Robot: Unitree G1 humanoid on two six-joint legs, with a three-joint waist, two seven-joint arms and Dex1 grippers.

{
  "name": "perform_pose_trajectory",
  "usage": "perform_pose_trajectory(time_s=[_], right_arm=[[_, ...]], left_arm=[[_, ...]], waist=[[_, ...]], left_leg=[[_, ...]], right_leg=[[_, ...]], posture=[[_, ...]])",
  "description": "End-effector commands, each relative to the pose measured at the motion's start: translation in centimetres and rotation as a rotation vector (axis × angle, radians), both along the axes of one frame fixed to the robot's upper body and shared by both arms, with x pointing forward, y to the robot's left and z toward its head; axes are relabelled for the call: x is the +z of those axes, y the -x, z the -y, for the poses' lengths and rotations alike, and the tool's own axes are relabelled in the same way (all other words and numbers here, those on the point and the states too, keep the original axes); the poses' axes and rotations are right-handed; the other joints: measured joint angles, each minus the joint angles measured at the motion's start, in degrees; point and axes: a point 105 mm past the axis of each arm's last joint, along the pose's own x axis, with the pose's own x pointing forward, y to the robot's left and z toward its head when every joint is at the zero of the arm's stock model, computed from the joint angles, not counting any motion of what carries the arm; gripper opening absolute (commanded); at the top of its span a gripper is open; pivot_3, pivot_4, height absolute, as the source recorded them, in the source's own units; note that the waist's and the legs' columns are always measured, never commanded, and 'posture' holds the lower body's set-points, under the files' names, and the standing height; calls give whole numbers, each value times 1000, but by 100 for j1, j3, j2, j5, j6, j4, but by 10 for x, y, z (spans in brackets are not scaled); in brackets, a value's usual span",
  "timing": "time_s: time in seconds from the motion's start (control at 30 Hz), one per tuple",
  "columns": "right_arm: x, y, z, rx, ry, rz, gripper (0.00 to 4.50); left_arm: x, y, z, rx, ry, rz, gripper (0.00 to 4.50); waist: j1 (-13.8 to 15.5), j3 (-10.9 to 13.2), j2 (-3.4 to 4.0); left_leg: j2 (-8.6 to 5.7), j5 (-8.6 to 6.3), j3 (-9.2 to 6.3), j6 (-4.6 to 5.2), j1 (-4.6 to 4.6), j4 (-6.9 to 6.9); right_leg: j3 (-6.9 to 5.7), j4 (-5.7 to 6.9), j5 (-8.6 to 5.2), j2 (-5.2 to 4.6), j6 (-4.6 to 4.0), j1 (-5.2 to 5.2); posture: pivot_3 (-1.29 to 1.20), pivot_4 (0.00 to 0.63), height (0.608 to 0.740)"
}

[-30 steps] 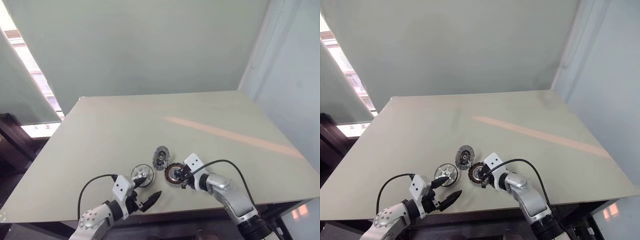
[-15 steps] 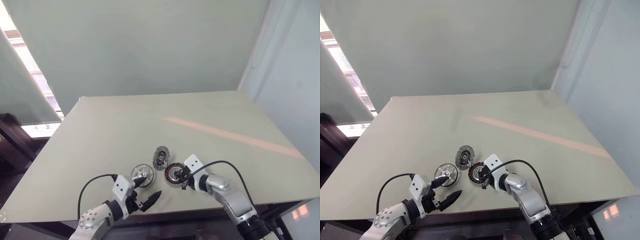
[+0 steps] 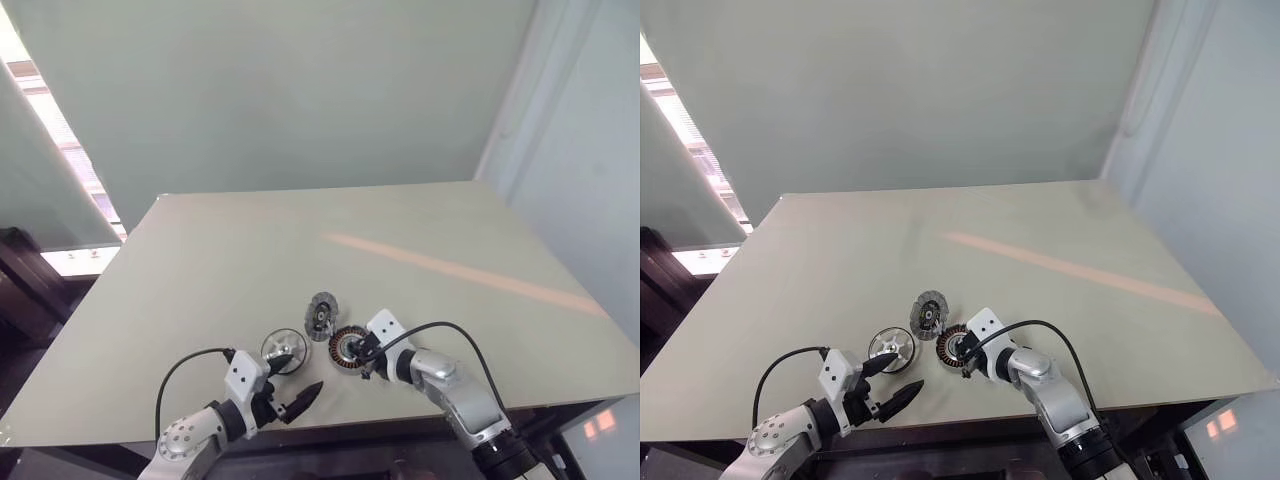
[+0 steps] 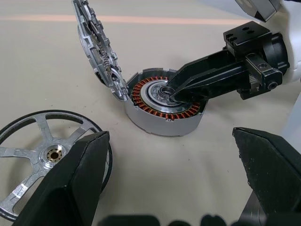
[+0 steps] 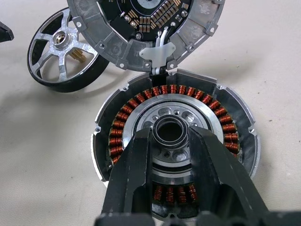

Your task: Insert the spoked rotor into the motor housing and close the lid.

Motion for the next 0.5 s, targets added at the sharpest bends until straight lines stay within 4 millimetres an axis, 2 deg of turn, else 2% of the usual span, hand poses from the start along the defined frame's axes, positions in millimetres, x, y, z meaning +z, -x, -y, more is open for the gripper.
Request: perform_pose_trajectory(time_s=[0.03, 0.5], right_arm=[[6, -7, 2, -15, 5, 33, 797], [6, -8, 5, -31, 13, 29, 797]], left_arm=[[9, -4, 0, -4, -7, 48, 4500], [8, -3, 1, -11, -5, 45, 4500]], waist=[[-1, 0, 0], [0, 0, 0]], left_leg=[[0, 0, 0, 0, 0, 0], [0, 0, 0, 0, 0, 0]], right_leg=[[0, 0, 0, 0, 0, 0], [0, 0, 0, 0, 0, 1]], posture=[[0, 0, 740], [0, 0, 740]])
